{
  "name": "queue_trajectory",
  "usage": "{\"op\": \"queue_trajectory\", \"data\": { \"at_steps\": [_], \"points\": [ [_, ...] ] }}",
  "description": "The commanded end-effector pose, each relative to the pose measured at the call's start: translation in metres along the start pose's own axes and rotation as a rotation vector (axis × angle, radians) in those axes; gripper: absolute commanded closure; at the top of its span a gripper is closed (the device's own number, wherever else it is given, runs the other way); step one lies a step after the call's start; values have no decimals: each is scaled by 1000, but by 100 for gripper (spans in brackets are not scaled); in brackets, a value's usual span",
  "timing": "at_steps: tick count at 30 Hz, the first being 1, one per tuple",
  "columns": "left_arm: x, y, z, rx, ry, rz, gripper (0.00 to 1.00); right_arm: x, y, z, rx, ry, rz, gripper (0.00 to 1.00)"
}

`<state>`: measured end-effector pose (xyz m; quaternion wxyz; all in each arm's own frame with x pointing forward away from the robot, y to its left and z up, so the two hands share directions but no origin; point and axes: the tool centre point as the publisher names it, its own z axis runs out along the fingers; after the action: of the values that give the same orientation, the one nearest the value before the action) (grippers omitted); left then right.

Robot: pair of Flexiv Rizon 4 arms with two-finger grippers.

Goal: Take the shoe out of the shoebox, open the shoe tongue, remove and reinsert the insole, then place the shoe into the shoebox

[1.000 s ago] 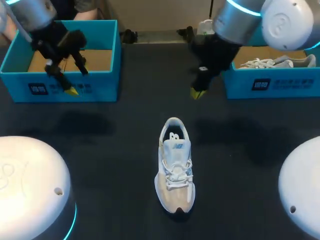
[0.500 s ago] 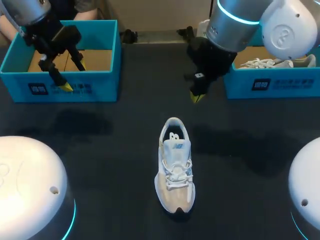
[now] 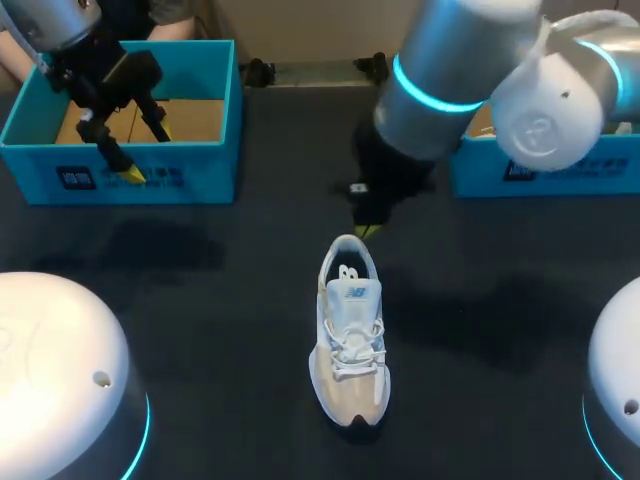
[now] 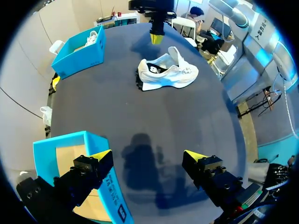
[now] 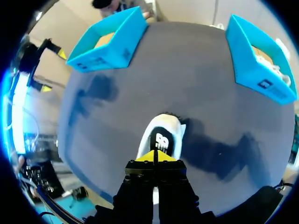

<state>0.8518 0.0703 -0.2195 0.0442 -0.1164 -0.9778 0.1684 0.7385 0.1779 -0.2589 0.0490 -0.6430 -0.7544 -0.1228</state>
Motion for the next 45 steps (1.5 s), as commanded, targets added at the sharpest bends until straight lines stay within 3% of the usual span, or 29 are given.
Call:
{"op": "queue_trajectory", "data": {
  "at_steps": [1, 22, 35, 45],
  "points": [
    [1, 0, 0, -3, -2, 0, 0, 12, -5, 11, -17, -38, 62, 100],
    [1, 0, 0, -3, -2, 0, 0, 12, -5, 11, -17, -38, 62, 100],
    [1, 0, 0, -3, -2, 0, 0, 29, -14, 46, -58, -274, 152, 100],
    [1, 0, 0, -3, -2, 0, 0, 29, -14, 46, -58, -274, 152, 100]
  ]
}}
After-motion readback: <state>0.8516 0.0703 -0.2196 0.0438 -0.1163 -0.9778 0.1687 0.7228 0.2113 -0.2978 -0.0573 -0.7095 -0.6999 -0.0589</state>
